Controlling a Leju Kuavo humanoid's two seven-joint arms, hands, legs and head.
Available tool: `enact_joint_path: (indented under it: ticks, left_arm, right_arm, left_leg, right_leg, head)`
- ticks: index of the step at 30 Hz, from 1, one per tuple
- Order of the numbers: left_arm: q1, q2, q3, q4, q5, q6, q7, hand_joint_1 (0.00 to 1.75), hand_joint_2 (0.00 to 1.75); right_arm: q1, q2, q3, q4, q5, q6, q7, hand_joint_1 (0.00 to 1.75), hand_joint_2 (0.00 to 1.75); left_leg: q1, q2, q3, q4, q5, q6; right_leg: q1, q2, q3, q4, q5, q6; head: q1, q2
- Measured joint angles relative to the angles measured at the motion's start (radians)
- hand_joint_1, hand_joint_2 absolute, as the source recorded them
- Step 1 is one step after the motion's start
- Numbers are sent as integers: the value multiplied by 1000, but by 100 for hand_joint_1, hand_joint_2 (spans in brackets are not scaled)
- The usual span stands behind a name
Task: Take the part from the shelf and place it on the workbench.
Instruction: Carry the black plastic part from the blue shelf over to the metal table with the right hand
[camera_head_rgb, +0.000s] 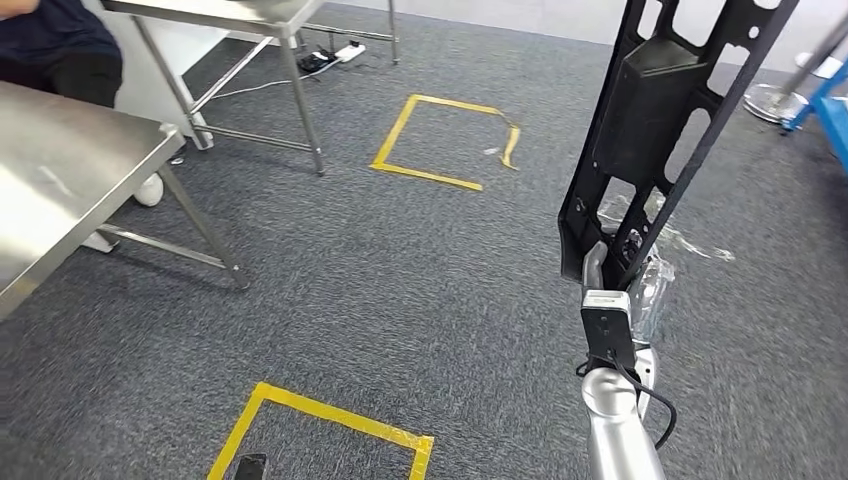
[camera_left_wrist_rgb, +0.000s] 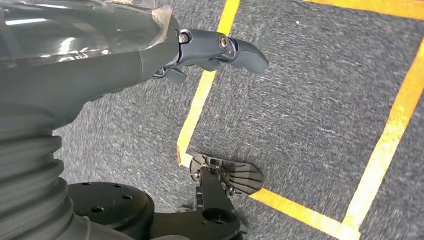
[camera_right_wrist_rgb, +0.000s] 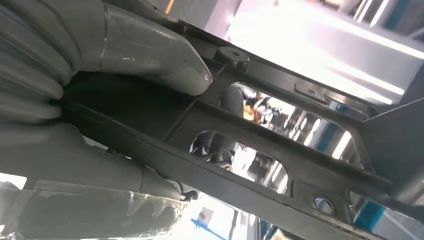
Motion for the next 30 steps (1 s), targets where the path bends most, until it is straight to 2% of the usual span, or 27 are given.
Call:
enact_joint_path:
  ticks: [1,2,3,5,6,7,9,11,12,13,14,16,17,18,20,21,22,23,24,25,26,27,28,29,30]
  left_arm:
    - [1,0,0,0,-2,0,-2,0,175]
    - [2,-1,0,0,-3,0,-3,0,175]
    - [4,-1,-1,0,-5,0,-3,0,175]
    - [10,0,-1,0,-7,-1,-1,0,175]
    - [13,1,-1,0,-7,-2,-1,0,175]
    - [14,2,-1,0,-6,-4,-2,0,175]
    - [14,2,-1,0,-3,-6,-8,0,175]
    - [16,1,-1,0,3,-4,-12,0,175]
    - [19,1,-1,0,5,-4,-12,0,175]
    - [22,0,-1,0,7,-3,-12,0,175]
    - [24,0,-1,0,9,-2,-12,0,175]
    - [25,-1,0,0,13,-1,-15,0,175]
    - [24,-2,0,0,16,-1,-18,0,175]
    - [23,-3,0,0,17,-1,-20,0,175]
    - [24,-5,0,0,21,-1,-23,0,175]
    - [25,-5,1,0,22,-1,-24,0,175]
    - [25,-6,1,0,24,-1,-26,0,175]
    - [24,-7,2,0,25,-1,-28,0,175]
    - [22,-9,2,0,27,-2,-31,0,175]
    - [19,-11,3,0,28,-2,-34,0,175]
    - [17,-13,3,0,31,-2,-37,0,175]
    - [17,-15,3,0,33,-2,-38,0,175]
    - [17,-15,3,0,35,-2,-40,0,175]
    - [17,-16,3,0,37,-1,-41,0,175]
    - [17,-16,3,0,38,0,-42,0,175]
  right_arm:
    - [5,-1,0,0,-1,-1,-1,175,175]
    - [11,-2,-1,-1,-1,-2,-1,175,175]
    - [18,-3,-1,-2,-1,-4,-2,175,175]
    - [28,-2,-2,-4,-4,-8,-3,175,175]
    - [31,-1,-3,-7,-6,-9,-4,175,175]
    - [33,1,-3,-10,-8,-10,-6,175,175]
    - [35,5,-4,-16,-10,-8,-11,175,175]
    - [35,6,-3,-17,-10,-3,-13,175,175]
    - [35,6,-2,-16,-8,1,-13,175,175]
    - [34,7,-1,-16,-6,4,-13,175,175]
    - [32,7,0,-16,-4,6,-13,175,175]
    - [24,8,3,-16,4,10,-13,175,175]
    - [18,7,4,-16,9,10,-12,175,175]
    - [13,7,6,-16,14,10,-12,175,175]
    - [5,9,8,-15,20,11,-9,175,175]
    - [1,9,9,-15,23,11,-7,175,175]
    - [-3,9,10,-15,25,12,-5,175,175]
    - [-7,9,11,-14,28,14,-4,175,175]
    - [-10,7,12,-13,31,16,-2,175,175]
    - [-12,5,14,-9,32,19,-2,175,175]
    - [-15,3,16,-4,33,22,-1,175,175]
    - [-18,1,19,3,32,25,0,175,175]
    - [-23,-1,23,11,30,26,0,175,175]
    - [-31,-2,27,18,28,27,0,175,175]
    - [-39,-4,31,25,26,28,0,175,175]
  left_leg:
    - [1,-13,-4,5,-2,-7]
    - [2,-24,-9,9,-2,-14]
    - [2,-33,-14,10,-1,-21]
    - [5,-44,-20,9,2,-32]
    - [4,-27,-25,17,-4,-36]
    - [4,-1,-36,40,-19,-40]
    - [3,62,-88,149,-78,-47]
    - [5,81,-150,273,-127,-52]
    - [6,84,-161,296,-127,-52]
    - [6,86,-151,276,-108,-51]
    - [5,93,-120,219,-77,-47]
    - [-2,133,-45,79,-27,-37]
    - [-7,149,-22,36,-16,-31]
    - [-12,156,-14,16,-16,-26]
    - [-16,133,-15,12,-15,-15]
    - [-14,121,-12,7,-11,-9]
    - [-11,110,-8,1,-7,-3]
    - [-7,98,-5,-4,-2,3]
    - [-4,87,-3,-6,1,6]
    - [-2,73,-4,-6,2,8]
    - [-2,59,-4,-6,2,9]
    - [-2,44,-4,-6,2,9]
    - [-1,30,-4,-5,3,8]
    - [0,16,-2,-4,2,8]
    - [1,1,-1,-3,2,6]
  right_leg:
    - [-4,17,28,-61,21,4]
    - [-6,30,45,-97,31,2]
    - [-5,36,52,-110,32,-6]
    - [-3,17,53,-111,36,-25]
    - [-5,7,53,-112,37,-33]
    - [-7,-3,54,-114,38,-42]
    - [-4,-25,55,-115,37,-56]
    - [0,-51,54,-115,35,-61]
    - [2,-64,55,-115,34,-61]
    - [2,-77,55,-115,33,-62]
    - [3,-88,57,-115,33,-63]
    - [8,-110,60,-115,29,-61]
    - [11,-119,61,-115,28,-58]
    - [13,-129,63,-115,26,-54]
    - [14,-147,68,-118,23,-44]
    - [13,-141,68,-116,20,-39]
    - [12,-122,63,-101,10,-36]
    - [11,-93,49,-67,-8,-36]
    - [9,-62,21,-10,-33,-38]
    - [9,-42,-13,61,-61,-41]
    - [9,-34,-47,127,-83,-41]
    - [8,-31,-71,169,-91,-38]
    - [8,-29,-77,173,-84,-31]
    - [7,-26,-61,130,-59,-21]
    - [5,-16,-31,60,-26,-10]
  head:
    - [1,0]
    - [2,0]
    - [2,0]
    - [0,0]
    - [-2,0]
    - [-6,0]
    - [-13,0]
    - [-15,0]
    - [-16,0]
    - [-16,0]
    - [-16,0]
    - [-15,0]
    - [-15,0]
    - [-14,0]
    - [-14,0]
    - [-13,0]
    - [-13,0]
    - [-11,0]
    - [-8,0]
    - [-6,0]
    - [-4,0]
    - [-3,0]
    - [-3,0]
    - [-2,0]
    - [-2,0]
